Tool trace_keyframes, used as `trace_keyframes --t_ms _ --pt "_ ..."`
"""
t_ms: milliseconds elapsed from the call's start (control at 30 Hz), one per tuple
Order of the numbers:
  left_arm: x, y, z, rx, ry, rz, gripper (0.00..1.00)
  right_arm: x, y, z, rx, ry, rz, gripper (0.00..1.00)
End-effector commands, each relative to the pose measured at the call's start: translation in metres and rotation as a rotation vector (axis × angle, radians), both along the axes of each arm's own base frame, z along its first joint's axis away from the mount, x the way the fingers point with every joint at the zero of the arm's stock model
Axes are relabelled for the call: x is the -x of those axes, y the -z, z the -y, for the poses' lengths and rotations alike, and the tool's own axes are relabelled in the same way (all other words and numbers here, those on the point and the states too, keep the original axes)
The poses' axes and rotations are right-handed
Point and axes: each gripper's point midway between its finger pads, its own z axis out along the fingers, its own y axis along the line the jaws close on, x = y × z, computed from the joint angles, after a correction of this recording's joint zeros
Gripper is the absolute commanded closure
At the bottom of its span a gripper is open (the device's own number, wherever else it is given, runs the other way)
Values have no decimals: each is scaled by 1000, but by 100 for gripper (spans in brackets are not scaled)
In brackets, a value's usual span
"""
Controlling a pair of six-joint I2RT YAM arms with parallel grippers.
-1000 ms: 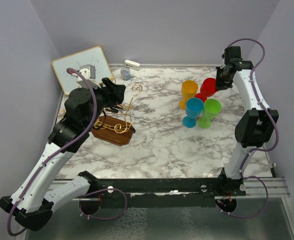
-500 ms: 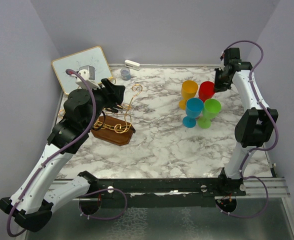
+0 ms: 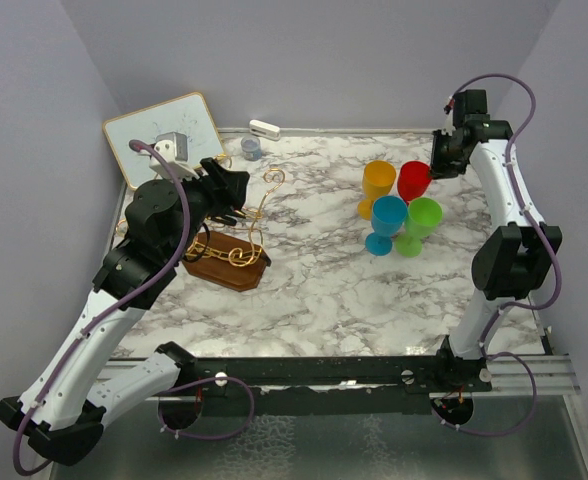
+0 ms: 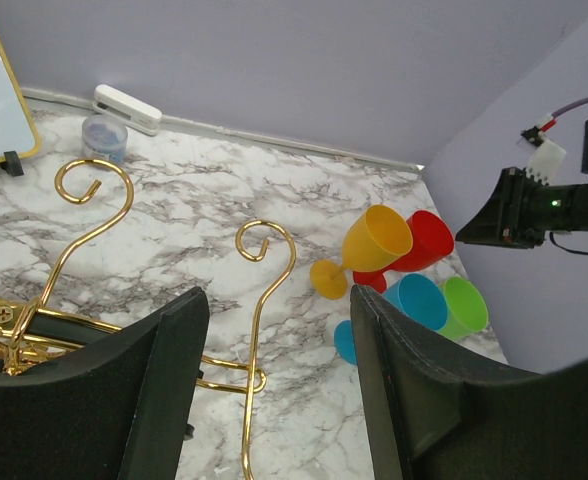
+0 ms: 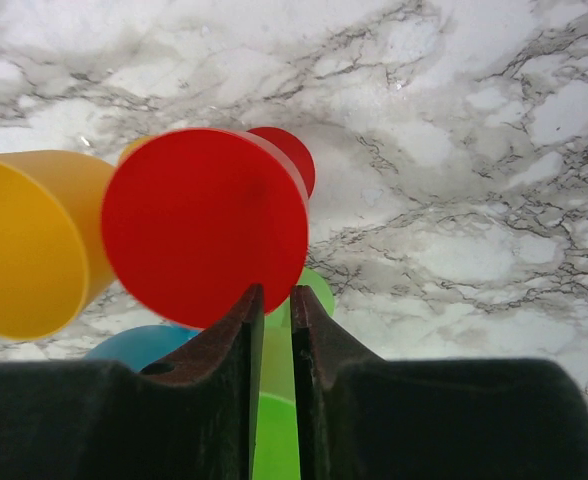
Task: Take the wine glass off the wine glass rack
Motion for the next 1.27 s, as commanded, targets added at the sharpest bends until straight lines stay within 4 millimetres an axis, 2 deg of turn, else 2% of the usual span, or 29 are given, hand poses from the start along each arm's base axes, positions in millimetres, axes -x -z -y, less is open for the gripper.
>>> trace_keyframes --t_ms 0,100,167,200,233,267,400,467,567,700,833,1000,1100,1233 --pt "0 -3 0 13 1 12 39 4 -74 -9 -29 -30 176 76" --pt "0 -2 0 6 1 16 39 9 -97 -17 -63 -62 238 75" --pt "1 0 -1 -4 1 21 39 13 -114 -29 -113 -119 302 67" --pt "2 1 -3 -11 1 27 39 18 -122 -38 -145 -156 337 52" --pt "3 2 -3 -17 2 30 39 22 -130 -48 -184 -204 385 16" --pt "4 5 -5 -27 2 31 39 26 -143 -58 -223 -252 457 2" --pt "12 9 -9 -79 20 47 35 67 -169 -97 -376 -447 623 1" --pt "17 9 -15 -98 12 56 33 88 -178 -105 -408 -494 694 1" --pt "26 4 -25 -109 -4 83 33 114 -189 -108 -407 -525 775 1" --pt "38 -3 -38 -94 -30 122 33 142 -198 -102 -358 -516 839 1" --pt "45 -2 -47 -80 -52 146 33 154 -197 -97 -322 -502 846 0" --pt "49 2 -53 -101 -67 148 33 159 -194 -89 -293 -457 844 1" --pt "51 2 -56 -118 -71 145 33 164 -201 -84 -279 -419 911 1" --pt "54 2 -60 -138 -74 152 33 164 -199 -89 -308 -436 881 1"
